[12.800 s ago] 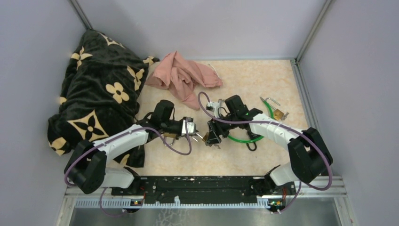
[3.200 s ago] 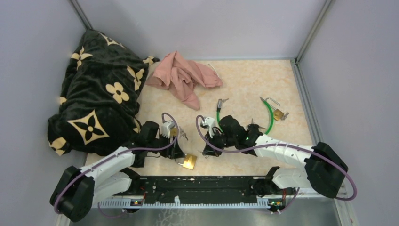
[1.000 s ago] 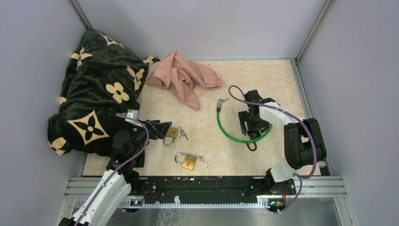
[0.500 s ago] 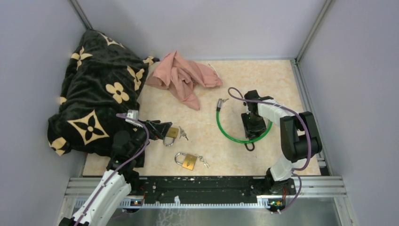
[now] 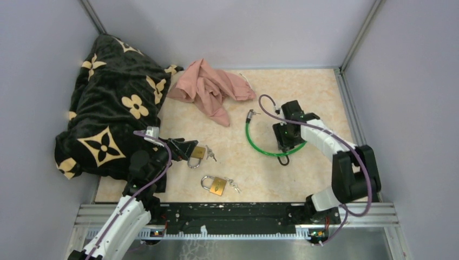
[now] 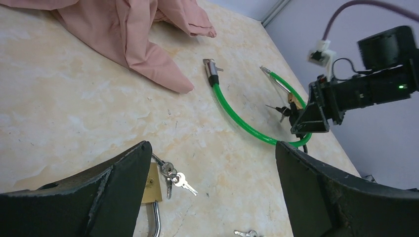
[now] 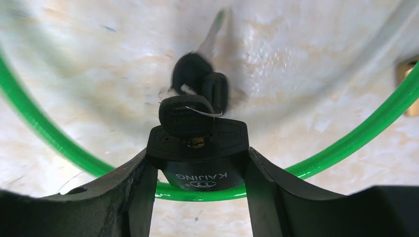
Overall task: Lock with the key
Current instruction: Pick up the lock from the center of the board.
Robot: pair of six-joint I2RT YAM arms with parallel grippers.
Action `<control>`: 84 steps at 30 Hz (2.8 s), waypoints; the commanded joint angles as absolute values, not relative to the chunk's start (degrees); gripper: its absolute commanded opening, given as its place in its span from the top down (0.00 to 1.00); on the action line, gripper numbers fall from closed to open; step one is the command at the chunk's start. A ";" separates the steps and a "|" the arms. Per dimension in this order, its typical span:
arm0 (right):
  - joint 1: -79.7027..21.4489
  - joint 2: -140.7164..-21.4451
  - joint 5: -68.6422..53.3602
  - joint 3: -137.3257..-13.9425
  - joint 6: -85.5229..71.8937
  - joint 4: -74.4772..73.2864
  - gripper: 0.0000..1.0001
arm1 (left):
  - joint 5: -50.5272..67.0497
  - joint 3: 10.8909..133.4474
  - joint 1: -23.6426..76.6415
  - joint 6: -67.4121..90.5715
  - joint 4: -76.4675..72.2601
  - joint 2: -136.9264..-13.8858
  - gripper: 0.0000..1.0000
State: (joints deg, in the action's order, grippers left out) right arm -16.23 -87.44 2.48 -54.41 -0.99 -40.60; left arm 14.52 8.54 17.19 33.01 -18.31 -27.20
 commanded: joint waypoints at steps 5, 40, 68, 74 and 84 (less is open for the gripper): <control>-20.93 -68.56 1.23 -51.35 2.73 -23.66 1.00 | 16.28 7.74 16.71 33.30 -22.06 -26.99 0.01; -29.99 -53.23 -43.69 -42.55 6.43 0.96 1.00 | 56.95 17.32 16.68 -2.94 -20.72 -30.10 0.20; -55.02 -76.60 -37.27 -57.28 11.91 -6.37 1.00 | 59.15 38.89 35.77 -129.64 41.69 -45.11 0.01; -56.98 -77.78 -38.34 -58.76 13.88 -7.99 1.00 | 54.65 41.11 38.39 -130.83 40.98 -50.75 0.15; -58.02 -77.45 -38.76 -60.26 16.31 -9.77 1.00 | 50.69 41.12 40.08 -134.84 43.66 -53.08 0.40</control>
State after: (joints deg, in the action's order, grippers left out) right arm -57.54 -78.74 -36.07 -55.42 14.11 -13.85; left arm 51.96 39.72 39.40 -118.78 40.91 -52.88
